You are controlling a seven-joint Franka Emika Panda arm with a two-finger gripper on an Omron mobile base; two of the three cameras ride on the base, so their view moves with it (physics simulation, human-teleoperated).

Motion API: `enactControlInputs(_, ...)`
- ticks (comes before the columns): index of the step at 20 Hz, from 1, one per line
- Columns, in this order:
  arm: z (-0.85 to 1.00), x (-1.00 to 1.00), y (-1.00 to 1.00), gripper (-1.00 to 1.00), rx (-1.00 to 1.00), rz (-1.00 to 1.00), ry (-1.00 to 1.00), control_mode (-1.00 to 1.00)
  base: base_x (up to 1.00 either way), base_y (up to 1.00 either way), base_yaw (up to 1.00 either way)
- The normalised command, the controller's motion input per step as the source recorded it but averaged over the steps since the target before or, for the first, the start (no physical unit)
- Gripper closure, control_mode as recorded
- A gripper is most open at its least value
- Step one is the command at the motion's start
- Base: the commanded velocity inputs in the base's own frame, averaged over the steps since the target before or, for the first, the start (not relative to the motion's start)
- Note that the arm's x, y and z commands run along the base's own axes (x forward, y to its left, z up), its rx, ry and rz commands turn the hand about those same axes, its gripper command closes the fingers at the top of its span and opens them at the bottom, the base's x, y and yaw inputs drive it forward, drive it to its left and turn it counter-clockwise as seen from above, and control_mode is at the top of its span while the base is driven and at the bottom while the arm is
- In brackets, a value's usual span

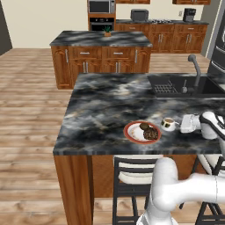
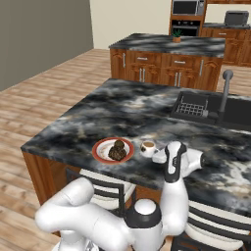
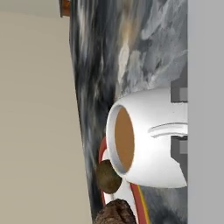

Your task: Pick up the brewed coffee from the coffee machine and place it next to the breakfast plate on the dining counter.

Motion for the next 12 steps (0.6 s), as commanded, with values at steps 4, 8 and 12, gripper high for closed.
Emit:
enactControlInputs(4, 0.12, -0.19, -0.02, -1.00, 0.00, 0.00, 0.00, -1.00, 0.00, 0.00, 0.00)
enactControlInputs(8, 0.30, -0.85, 0.00, -1.00, -0.04, 0.01, -0.10, -1.00, 0.00, 0.00, 0.00)
enactControlInputs(12, 0.69, -1.00, 0.28, -1.00, -0.15, 0.05, -0.25, -1.00, 0.00, 0.00, 0.00)
